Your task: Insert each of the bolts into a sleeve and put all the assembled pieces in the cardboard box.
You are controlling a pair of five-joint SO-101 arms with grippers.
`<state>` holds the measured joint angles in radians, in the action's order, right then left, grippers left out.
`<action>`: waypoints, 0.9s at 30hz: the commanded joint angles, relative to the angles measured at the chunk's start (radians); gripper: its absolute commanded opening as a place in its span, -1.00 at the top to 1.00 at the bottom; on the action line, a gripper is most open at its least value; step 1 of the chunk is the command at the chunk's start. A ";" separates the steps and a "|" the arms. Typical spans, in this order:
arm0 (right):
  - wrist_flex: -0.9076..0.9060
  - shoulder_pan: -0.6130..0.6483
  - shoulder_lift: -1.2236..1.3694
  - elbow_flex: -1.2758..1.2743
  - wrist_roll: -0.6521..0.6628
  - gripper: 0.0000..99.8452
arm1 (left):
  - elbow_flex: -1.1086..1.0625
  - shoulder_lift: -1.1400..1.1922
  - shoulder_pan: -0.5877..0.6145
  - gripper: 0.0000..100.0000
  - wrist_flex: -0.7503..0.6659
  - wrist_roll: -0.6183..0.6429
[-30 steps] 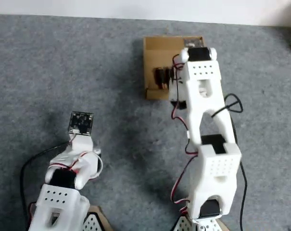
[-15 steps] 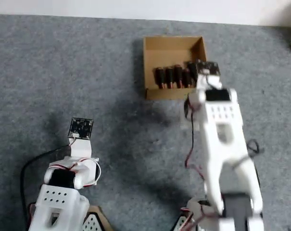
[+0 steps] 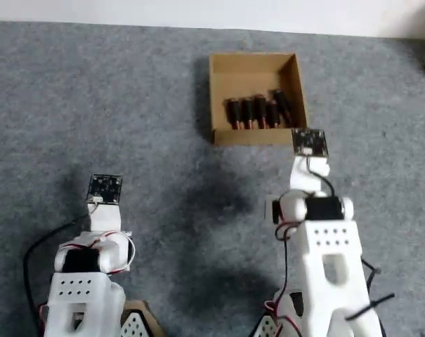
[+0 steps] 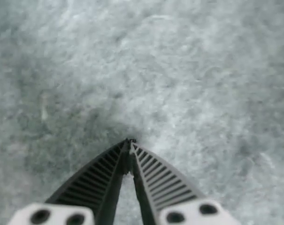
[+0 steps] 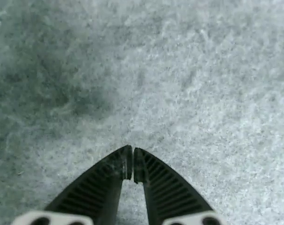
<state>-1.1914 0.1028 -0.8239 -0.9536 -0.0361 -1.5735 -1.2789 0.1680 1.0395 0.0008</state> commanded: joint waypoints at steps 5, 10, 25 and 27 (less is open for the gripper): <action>0.041 -0.007 -0.180 -0.125 0.054 0.99 | 0.005 -0.013 0.024 0.99 0.058 -0.008; 0.041 -0.008 -0.266 -0.209 0.058 0.99 | -0.008 -0.013 0.025 0.99 0.058 -0.008; 0.130 -0.088 -0.693 -0.545 0.133 0.99 | -0.016 -0.013 0.088 0.99 0.071 -0.009; 0.127 -0.110 -0.768 -0.572 0.132 0.99 | -0.016 -0.013 0.088 0.99 0.071 -0.009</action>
<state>-1.0810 0.0276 -1.4929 -1.5121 0.1082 -1.5904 -1.2927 0.2371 1.0963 -0.0069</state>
